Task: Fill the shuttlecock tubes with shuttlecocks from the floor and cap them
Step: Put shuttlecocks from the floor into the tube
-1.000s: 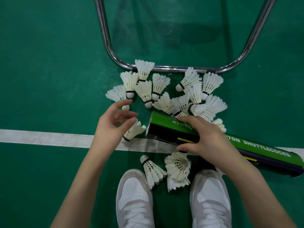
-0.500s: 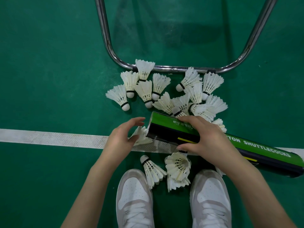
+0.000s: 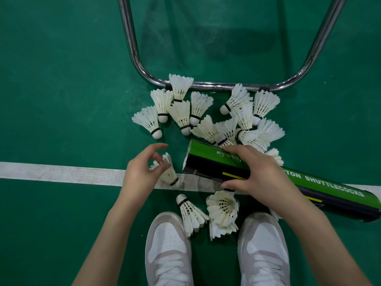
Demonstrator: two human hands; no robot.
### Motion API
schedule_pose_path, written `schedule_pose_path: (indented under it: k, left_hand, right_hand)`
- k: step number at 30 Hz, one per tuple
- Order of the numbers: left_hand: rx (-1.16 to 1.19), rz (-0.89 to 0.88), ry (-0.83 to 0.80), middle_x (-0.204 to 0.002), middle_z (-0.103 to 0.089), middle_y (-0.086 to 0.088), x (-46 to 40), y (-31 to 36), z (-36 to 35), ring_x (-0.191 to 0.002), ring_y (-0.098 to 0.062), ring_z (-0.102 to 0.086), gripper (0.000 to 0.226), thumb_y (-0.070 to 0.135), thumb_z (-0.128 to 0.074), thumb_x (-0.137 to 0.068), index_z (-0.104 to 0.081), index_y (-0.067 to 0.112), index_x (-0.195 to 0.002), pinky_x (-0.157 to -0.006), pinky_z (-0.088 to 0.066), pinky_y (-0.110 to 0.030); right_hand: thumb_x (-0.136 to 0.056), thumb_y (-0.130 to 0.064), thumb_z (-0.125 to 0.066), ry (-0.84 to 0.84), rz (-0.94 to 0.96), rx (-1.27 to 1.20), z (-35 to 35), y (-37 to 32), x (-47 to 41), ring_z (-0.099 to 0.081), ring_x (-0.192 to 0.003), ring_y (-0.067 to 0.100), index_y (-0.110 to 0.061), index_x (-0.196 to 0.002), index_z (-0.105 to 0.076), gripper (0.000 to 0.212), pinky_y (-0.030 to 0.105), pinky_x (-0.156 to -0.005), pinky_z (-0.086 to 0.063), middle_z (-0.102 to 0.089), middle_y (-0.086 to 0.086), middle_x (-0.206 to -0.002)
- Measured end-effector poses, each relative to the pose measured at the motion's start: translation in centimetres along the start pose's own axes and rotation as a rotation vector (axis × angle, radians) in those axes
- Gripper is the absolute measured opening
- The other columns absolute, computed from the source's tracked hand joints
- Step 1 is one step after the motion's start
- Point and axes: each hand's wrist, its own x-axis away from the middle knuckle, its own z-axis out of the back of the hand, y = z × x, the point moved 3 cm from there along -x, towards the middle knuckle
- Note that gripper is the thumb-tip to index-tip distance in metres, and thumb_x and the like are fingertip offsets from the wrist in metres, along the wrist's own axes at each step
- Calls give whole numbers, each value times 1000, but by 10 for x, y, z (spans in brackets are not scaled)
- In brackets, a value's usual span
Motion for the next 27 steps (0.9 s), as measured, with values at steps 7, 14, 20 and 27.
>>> schedule_pose_path:
  k: [7, 14, 20, 27]
  left_hand:
    - [349, 39, 221, -75, -56, 1, -4, 16, 19, -68, -7, -54, 30, 6, -68, -84, -60, 25, -105, -71, -48, -14]
    - [567, 34, 197, -76, -60, 6, -1, 36, 24, -66, 3, -58, 33, 9, -66, -85, -58, 26, -112, -69, -46, -9]
    - [662, 59, 4, -74, -63, 6, 7, 45, 3, -72, -3, -61, 44, 11, -64, -84, -51, 30, -122, -71, -48, -13]
    - [686, 85, -30, -67, -68, 11, 9, 50, -4, -69, 1, -62, 46, 12, -61, -86, -48, 26, -128, -70, -47, -10]
  right_hand:
    - [-66, -44, -75, -9, -6, -11, 1, -2, 0, -46, -111, 13, -39, -128, -41, 72, 36, -98, -34, -47, -15, -127]
    - [-66, -46, -75, -7, -4, -6, 0, -3, 0, -46, -111, 14, -38, -128, -41, 72, 37, -97, -35, -47, -14, -128]
    - [-66, -46, -74, -12, -8, 2, 0, -3, 1, -46, -113, 13, -39, -129, -40, 72, 36, -98, -34, -46, -14, -129]
    - [-65, -45, -75, -3, -16, -14, 1, -1, 2, -46, -111, 12, -39, -128, -41, 72, 37, -98, -35, -48, -14, -127]
